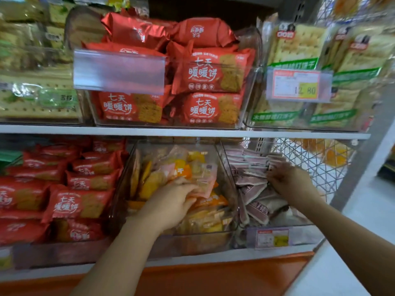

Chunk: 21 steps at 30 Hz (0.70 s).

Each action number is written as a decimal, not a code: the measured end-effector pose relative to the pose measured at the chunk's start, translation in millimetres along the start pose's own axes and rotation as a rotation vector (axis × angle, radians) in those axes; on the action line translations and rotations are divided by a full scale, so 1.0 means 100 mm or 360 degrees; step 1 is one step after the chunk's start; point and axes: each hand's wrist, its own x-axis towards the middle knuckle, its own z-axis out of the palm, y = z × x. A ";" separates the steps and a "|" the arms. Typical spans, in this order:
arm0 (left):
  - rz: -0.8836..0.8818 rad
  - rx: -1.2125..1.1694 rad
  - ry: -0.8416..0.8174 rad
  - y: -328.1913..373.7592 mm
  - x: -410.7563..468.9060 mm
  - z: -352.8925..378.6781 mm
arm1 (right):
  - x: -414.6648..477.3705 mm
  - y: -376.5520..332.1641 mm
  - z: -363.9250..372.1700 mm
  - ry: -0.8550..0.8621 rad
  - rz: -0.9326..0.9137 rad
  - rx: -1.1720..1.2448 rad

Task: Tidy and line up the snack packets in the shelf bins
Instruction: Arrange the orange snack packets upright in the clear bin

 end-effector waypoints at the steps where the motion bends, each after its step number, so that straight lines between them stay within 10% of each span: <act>1: -0.0002 -0.0005 -0.0120 0.02 0.02 0.00 | -0.01 -0.03 -0.05 -0.0007 -0.0022 0.0021; 6: -0.0060 -0.0582 -0.0326 0.06 -0.04 -0.19 | -0.01 -0.37 -0.26 -0.0007 -0.0252 0.0284; 12: -0.0226 -0.0155 0.0774 -0.43 -0.23 -0.47 | 0.23 -1.26 0.05 -0.0472 -0.0855 0.0232; 21: -0.0435 0.0273 0.0249 -0.68 -0.26 -0.34 | 0.89 -2.01 0.87 -0.0913 -0.0824 0.0030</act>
